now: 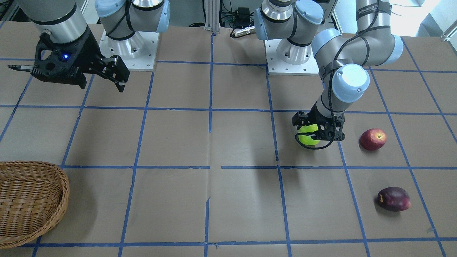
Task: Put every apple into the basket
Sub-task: 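Close the left gripper on the green apple, then carry the green apple with the left gripper toward the table center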
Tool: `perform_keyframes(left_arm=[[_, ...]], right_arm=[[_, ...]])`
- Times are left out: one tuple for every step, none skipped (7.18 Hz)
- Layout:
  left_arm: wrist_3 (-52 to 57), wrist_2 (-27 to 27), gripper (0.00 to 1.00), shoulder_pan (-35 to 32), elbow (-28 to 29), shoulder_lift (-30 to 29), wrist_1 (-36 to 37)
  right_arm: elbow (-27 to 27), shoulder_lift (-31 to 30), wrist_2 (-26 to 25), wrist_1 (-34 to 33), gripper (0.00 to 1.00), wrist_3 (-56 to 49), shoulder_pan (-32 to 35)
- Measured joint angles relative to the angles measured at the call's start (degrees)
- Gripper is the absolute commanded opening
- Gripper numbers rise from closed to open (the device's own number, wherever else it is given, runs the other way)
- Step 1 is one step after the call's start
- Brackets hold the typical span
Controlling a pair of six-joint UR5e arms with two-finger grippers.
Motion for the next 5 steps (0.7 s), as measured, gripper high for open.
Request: perform_keyframes(left_arm=[[-0.1, 0.0, 1.00, 0.0, 0.1, -1.5, 0.3], [-0.1, 0.6, 0.98, 0.1, 0.1, -3.1, 0.6], [-0.1, 1.5, 0.54, 0.1, 0.1, -4.2, 1.0], [0.0, 1.9, 0.28, 0.1, 0.1, -4.8, 1.5], [0.2, 2.0, 0.22, 0.1, 0.2, -5.1, 1.8]], right_arm=[[0.0, 0.0, 0.0, 0.0, 1.00, 0.0, 0.0], [0.0, 0.0, 0.0, 0.0, 1.00, 0.0, 0.0], [0.0, -0.1, 0.1, 0.0, 1.00, 0.0, -0.1], [-0.1, -0.1, 0.1, -0.1, 1.00, 0.0, 0.0], [-0.1, -0.1, 0.1, -0.1, 1.00, 0.0, 0.0]])
